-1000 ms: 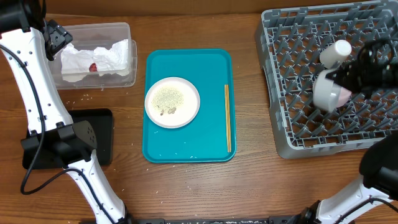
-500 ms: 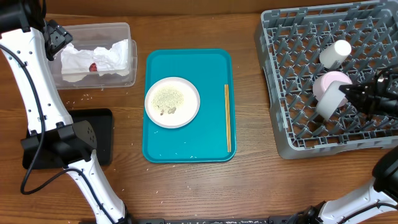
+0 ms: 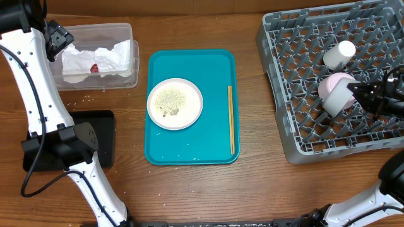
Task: Sort waste into correct bins and load items into the dishwasher
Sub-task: 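Grasp the light blue bowl and set it in the dish rack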
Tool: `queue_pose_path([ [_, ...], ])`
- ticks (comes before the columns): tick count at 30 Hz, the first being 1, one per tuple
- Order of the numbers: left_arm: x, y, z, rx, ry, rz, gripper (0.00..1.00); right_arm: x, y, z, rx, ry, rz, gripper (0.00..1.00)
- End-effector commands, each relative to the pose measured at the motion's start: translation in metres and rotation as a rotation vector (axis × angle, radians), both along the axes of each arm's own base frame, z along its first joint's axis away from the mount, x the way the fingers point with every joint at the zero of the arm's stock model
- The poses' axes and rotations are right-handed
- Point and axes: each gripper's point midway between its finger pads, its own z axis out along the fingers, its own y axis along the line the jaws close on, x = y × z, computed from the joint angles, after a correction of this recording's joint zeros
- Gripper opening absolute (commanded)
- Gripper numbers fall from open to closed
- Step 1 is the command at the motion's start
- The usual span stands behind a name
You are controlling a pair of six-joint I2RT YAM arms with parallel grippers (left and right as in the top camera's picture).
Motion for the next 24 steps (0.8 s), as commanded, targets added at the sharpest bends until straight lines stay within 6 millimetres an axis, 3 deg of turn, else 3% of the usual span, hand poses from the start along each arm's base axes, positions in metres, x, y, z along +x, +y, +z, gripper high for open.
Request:
queue_pose_path([
  [1, 0.000, -0.003, 0.002, 0.001, -0.007, 0.005, 1.00, -0.005, 0.000, 0.000, -0.035, -0.002, 0.010, 0.07],
  [4, 0.000, -0.003, 0.002, 0.001, -0.007, 0.005, 1.00, -0.013, -0.001, -0.016, -0.093, 0.076, 0.036, 0.07],
  [8, 0.000, -0.003, 0.002, 0.001, -0.007, 0.005, 1.00, -0.016, -0.007, -0.023, -0.112, 0.109, 0.026, 0.07],
  [13, 0.000, -0.003, 0.002, 0.001, -0.007, 0.005, 1.00, -0.024, -0.027, -0.029, -0.165, 0.183, -0.014, 0.15],
  [19, 0.000, -0.003, 0.002, 0.001, -0.007, 0.005, 1.00, -0.051, -0.074, -0.025, -0.383, 0.432, -0.159, 0.27],
  [24, 0.000, -0.003, 0.002, 0.001, -0.007, 0.005, 1.00, -0.077, -0.112, -0.003, -0.579, 0.617, -0.371, 0.43],
])
